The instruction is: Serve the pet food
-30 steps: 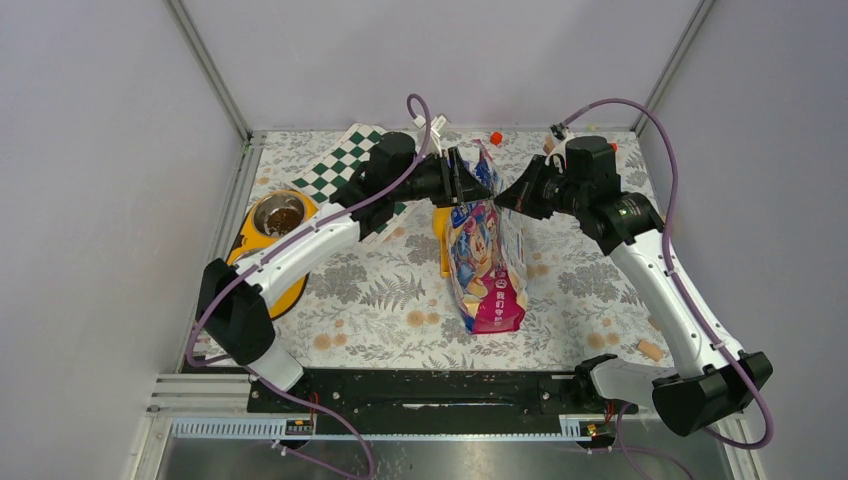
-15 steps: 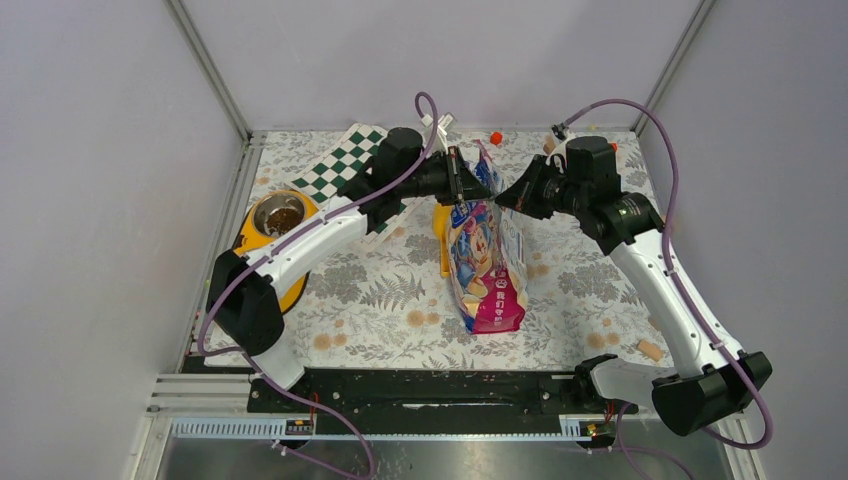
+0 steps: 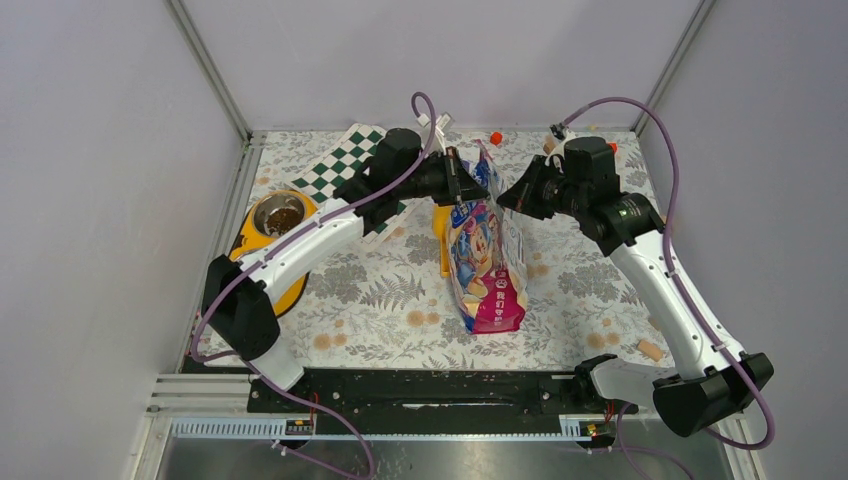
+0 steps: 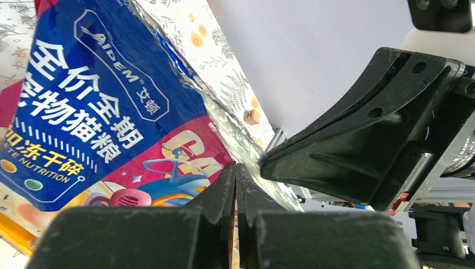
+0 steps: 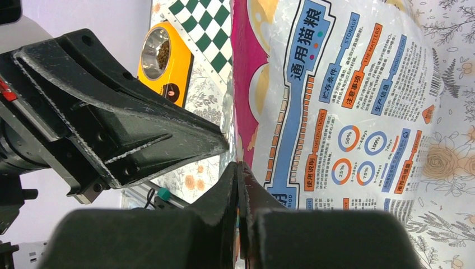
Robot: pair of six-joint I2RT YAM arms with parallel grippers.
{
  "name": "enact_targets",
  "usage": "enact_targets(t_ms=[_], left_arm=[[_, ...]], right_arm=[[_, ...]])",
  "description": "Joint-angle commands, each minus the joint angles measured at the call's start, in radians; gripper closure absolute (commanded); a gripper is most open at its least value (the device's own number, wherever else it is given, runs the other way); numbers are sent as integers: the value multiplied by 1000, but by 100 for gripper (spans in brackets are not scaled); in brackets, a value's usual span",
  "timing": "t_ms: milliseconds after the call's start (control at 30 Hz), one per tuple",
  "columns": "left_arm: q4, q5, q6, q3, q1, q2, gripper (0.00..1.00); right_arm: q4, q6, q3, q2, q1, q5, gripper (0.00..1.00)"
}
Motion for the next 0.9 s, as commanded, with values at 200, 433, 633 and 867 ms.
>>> enact_targets(t_ms=[200,433,633,867], left_arm=[[24,-54,-1,-6,30,-55,100],[101,61,-56,17,30,-14,85],[179,102,-102,-6,27,5,61],[103,105,-66,23,12,56,61]], right_arm=[[-28,-41,74,-20,-8,87,100],[0,-29,63,-8,-8,12,100],[32,6,43,-5,-7,-21,100],[44,16,45,5,-7,-28,100]])
